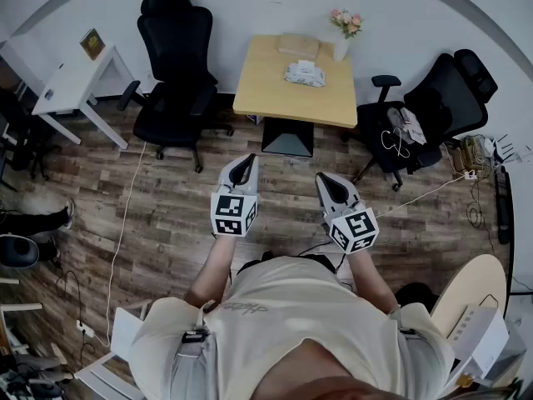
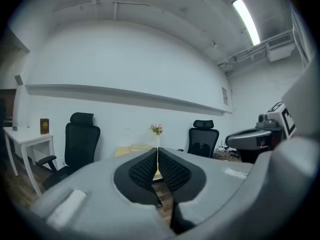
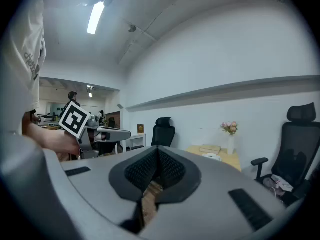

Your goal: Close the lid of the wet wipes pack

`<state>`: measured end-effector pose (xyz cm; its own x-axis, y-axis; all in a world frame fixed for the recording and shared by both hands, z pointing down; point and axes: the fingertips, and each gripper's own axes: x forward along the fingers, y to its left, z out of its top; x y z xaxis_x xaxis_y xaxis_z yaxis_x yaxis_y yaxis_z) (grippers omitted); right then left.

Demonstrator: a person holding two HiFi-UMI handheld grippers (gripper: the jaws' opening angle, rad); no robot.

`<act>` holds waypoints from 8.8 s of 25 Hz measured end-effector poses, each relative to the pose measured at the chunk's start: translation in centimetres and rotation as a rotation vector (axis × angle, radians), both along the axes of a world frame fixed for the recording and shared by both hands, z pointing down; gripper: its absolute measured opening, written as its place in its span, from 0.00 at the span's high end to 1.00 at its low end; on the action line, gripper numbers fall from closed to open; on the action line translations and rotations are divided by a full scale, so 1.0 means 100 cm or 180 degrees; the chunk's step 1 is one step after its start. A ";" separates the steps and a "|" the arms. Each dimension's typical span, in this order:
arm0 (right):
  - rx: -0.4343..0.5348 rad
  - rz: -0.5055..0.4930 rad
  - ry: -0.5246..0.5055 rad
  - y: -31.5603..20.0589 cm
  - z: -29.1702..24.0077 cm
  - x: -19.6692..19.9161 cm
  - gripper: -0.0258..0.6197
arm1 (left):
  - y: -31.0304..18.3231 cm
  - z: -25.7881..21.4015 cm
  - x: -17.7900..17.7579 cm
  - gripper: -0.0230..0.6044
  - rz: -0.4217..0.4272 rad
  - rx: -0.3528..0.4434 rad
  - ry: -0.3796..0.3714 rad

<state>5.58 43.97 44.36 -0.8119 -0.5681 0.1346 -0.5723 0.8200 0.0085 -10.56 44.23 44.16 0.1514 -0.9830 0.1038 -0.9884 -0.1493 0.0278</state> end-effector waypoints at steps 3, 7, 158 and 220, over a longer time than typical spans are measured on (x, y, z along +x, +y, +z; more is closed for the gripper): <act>0.0006 0.0024 -0.0006 -0.002 0.002 -0.009 0.96 | 0.000 0.001 -0.007 0.94 0.0027 0.0017 -0.0020; 0.0004 0.0112 0.0027 0.000 0.003 -0.009 0.96 | 0.003 0.011 -0.008 0.94 0.0112 -0.0036 0.0031; -0.1192 0.0318 0.0524 -0.675 0.166 -0.077 0.96 | -0.769 0.293 -0.029 0.87 0.1998 -0.2335 0.0275; -0.0838 0.0210 0.0334 -0.665 0.145 -0.081 0.96 | -0.678 0.303 0.014 0.92 0.2268 -0.2926 -0.1438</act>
